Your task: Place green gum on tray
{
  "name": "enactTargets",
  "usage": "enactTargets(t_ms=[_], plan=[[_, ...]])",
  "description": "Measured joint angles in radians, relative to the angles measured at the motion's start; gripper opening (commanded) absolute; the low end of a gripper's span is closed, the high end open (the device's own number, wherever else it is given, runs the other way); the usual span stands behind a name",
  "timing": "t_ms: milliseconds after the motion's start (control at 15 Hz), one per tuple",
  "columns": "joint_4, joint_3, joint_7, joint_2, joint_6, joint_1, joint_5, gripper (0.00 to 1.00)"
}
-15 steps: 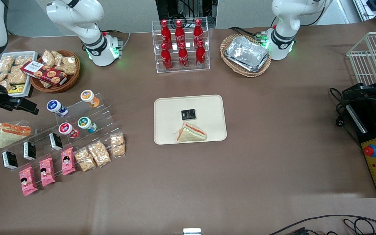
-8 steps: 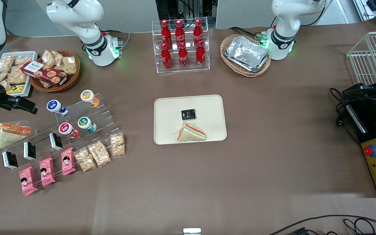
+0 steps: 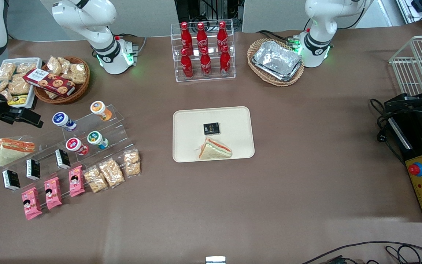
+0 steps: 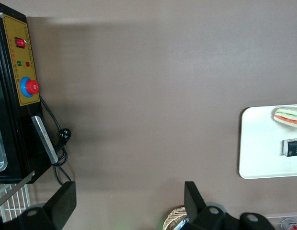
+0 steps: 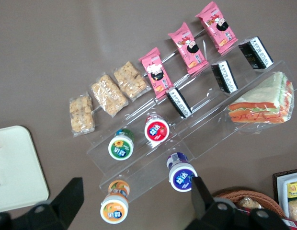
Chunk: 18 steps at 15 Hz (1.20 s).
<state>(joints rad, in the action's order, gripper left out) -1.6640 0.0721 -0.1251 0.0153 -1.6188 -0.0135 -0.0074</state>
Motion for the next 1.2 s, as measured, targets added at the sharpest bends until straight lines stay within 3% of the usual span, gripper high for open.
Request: enactTargets(t_ms=[667, 1200], plan=[[-0.049, -0.033, 0.072, 0.029, 0.024, -0.028, 0.003, 1.00], [-0.409, -0.037, 0.092, 0.135, -0.303, -0.032, 0.003, 1.00]])
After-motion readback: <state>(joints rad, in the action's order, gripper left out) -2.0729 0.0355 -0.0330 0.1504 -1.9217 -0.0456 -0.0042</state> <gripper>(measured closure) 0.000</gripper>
